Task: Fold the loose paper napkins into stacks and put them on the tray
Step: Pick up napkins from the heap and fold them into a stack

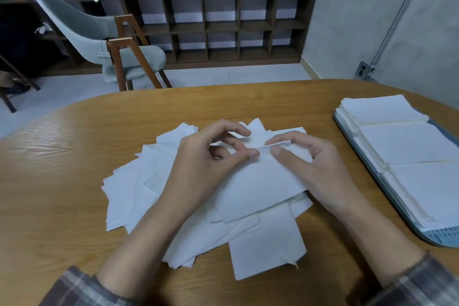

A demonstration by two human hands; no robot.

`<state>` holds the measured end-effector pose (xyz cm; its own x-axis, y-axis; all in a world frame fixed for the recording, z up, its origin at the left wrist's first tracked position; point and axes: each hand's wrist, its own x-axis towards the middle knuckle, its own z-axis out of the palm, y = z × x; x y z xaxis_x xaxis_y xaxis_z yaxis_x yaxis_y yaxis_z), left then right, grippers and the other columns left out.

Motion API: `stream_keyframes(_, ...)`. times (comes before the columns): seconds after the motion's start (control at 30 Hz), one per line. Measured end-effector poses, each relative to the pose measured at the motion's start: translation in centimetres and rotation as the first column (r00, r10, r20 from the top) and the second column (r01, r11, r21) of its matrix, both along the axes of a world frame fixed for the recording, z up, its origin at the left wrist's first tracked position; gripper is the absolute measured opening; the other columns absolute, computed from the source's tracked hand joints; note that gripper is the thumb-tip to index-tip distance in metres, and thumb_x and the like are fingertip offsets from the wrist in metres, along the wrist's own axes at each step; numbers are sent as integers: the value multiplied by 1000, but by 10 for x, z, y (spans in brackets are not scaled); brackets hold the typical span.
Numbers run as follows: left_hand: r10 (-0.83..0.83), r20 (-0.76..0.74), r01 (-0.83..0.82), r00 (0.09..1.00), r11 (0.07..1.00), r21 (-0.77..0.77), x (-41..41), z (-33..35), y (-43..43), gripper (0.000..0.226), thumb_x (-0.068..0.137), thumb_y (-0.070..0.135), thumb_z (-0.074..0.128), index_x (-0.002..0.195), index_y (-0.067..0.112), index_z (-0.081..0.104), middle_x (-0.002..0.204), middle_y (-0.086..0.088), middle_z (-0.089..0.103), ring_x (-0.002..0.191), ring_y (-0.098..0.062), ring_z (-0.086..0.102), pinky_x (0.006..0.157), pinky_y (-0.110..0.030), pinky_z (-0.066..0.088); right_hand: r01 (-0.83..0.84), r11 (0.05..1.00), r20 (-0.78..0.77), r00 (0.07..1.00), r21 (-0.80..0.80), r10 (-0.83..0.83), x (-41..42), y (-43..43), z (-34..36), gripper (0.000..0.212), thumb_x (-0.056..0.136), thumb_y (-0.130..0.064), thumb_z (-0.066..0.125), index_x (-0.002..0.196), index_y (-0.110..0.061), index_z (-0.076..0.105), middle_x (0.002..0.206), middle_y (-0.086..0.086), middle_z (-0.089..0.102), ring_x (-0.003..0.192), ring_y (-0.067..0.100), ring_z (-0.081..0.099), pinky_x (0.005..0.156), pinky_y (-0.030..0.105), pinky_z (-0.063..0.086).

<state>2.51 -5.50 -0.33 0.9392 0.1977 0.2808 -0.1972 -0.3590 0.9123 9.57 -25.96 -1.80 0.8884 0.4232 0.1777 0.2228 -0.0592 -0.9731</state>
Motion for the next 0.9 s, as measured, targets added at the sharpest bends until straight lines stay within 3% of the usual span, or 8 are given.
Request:
stream_keyframes(0.1, -2, -92, 0, 996, 1000, -23, 2, 0, 5, 29, 82, 27, 89, 106, 29, 73, 83, 3, 79, 79, -9, 72, 73, -21, 52, 67, 997, -32, 997, 36, -66, 2, 0, -1, 11, 97, -18, 73, 101, -24, 80, 99, -13, 77, 87, 6, 72, 66, 18, 53)
stream_keyframes(0.23, 22, -67, -23, 998, 1000, -17, 2, 0, 7, 28, 85, 18, 87, 109, 24, 73, 83, 4, 80, 106, 5, 67, 84, -7, 44, 6, 1000, -24, 1000, 31, -5, 2, -1, 1, 40, 95, -21, 75, 130, -38, 67, 111, -11, 73, 98, 10, 72, 72, 24, 58)
stream_keyframes(0.3, 28, -52, -30, 998, 999, -33, 2, 0, 5, 28, 85, 19, 87, 108, 25, 73, 84, 5, 80, 105, 5, 68, 87, -10, 45, -43, 999, -15, 999, 18, 44, 1, -1, 0, 54, 92, -26, 76, 138, -47, 58, 117, -9, 71, 102, 12, 73, 74, 29, 61)
stream_keyframes(0.4, 25, -46, -28, 999, 997, -65, 2, -2, 2, 28, 85, 19, 87, 108, 27, 73, 86, 8, 80, 101, -2, 71, 92, -30, 52, -93, 995, -21, 995, 33, 94, 0, 0, -1, 67, 90, -26, 77, 145, -52, 48, 122, -1, 72, 105, 21, 75, 80, 39, 65)
stream_keyframes(0.47, 28, -46, -31, 999, 997, -72, 2, -3, 0, 28, 85, 20, 87, 107, 28, 73, 85, 8, 80, 102, -4, 71, 92, -35, 54, -105, 994, 6, 994, 20, 105, -1, 0, 0, 71, 91, -26, 78, 146, -55, 45, 126, -1, 70, 107, 22, 74, 84, 43, 65)
stream_keyframes(0.63, 47, -43, -51, 998, 996, -73, 2, -3, 0, 27, 84, 23, 88, 106, 31, 73, 85, 7, 80, 94, -1, 70, 77, -20, 48, -112, 992, 76, 990, -55, 116, -1, 0, -2, 70, 93, -29, 76, 145, -61, 42, 139, -8, 61, 120, 22, 66, 94, 47, 60)
stream_keyframes(0.73, 69, -33, -70, 997, 996, -58, 2, -4, 0, 27, 84, 24, 88, 105, 32, 74, 84, 9, 79, 86, 4, 67, 70, -14, 43, -128, 991, 75, 989, -36, 131, -1, 0, -3, 66, 95, -25, 74, 143, -59, 44, 133, -5, 63, 112, 22, 69, 82, 38, 63)
stream_keyframes(0.9, 79, -26, -80, 997, 996, -30, 4, -8, 1, 24, 86, 23, 87, 104, 34, 74, 86, 8, 78, 94, -4, 70, 78, -18, 49, -134, 991, 73, 988, 0, 134, -1, 0, -4, 63, 98, -16, 71, 141, -55, 48, 121, -1, 68, 102, 21, 72, 75, 34, 63)
